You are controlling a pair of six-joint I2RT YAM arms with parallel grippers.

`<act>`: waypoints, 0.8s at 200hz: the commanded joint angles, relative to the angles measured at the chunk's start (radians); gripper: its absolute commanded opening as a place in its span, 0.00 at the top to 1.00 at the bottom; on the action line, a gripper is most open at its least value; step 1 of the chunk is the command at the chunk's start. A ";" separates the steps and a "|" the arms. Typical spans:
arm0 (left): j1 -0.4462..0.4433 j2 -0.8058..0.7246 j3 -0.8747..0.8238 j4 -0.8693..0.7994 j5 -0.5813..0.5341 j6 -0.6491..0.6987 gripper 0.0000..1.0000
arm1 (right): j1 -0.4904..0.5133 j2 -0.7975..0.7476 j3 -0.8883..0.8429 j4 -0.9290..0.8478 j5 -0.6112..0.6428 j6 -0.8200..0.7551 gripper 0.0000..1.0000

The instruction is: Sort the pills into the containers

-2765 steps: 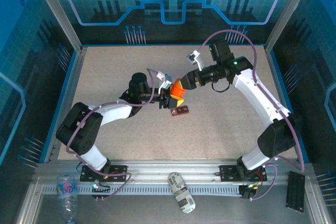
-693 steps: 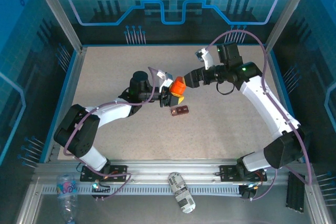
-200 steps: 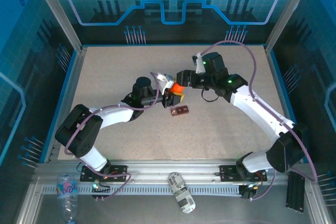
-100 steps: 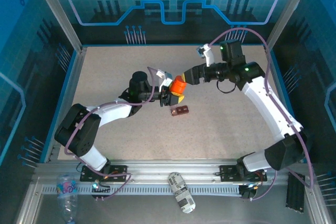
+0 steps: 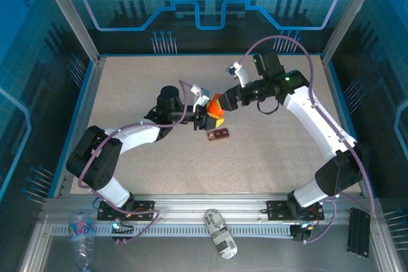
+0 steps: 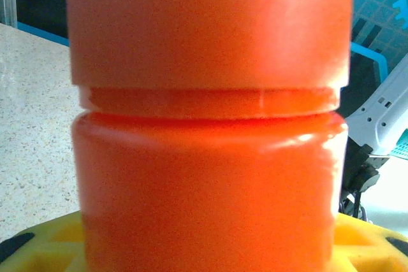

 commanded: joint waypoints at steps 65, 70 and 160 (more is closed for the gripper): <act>0.005 -0.008 0.041 -0.001 0.043 -0.010 1.00 | 0.017 0.024 0.004 0.023 -0.076 0.026 0.60; 0.004 -0.009 0.042 -0.002 0.041 -0.011 1.00 | 0.021 0.023 -0.006 0.031 -0.079 0.037 0.61; -0.035 -0.045 0.000 -0.005 -0.364 0.100 1.00 | 0.186 -0.070 -0.289 0.376 0.363 0.582 0.81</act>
